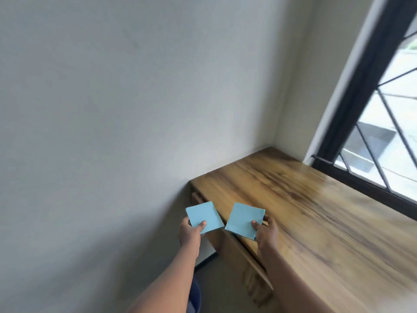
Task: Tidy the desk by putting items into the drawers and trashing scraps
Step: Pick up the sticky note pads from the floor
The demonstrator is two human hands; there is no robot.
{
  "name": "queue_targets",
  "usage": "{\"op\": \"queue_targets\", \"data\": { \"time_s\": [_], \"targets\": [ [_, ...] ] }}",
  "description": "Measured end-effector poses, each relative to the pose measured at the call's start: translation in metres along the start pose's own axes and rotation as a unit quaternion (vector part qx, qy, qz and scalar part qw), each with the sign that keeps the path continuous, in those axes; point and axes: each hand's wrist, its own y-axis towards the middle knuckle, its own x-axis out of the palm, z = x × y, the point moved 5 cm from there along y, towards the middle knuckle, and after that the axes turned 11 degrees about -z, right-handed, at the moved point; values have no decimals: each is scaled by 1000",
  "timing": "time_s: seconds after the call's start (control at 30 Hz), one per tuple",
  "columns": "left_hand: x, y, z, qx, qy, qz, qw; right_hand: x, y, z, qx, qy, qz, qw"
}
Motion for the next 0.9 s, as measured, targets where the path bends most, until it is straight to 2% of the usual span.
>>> {"op": "queue_targets", "data": {
  "time_s": [0.17,0.33,0.47,0.67,0.8,0.9],
  "targets": [
    [72,58,22,-1,81,-80,993,-52,46,-21,17,-25,63,998],
    [126,97,38,-28,193,-142,971,-89,77,-41,50,-79,125,988],
    [154,122,55,-4,366,-135,921,-101,98,-54,72,-144,155,975],
    [181,143,56,28,485,-106,868,-99,116,-54,104,-256,175,945],
    [185,137,50,49,507,-92,855,-86,115,-54,132,-338,218,906],
    [179,125,48,91,496,-74,860,-75,110,-52,161,-393,224,877]
  ]
}}
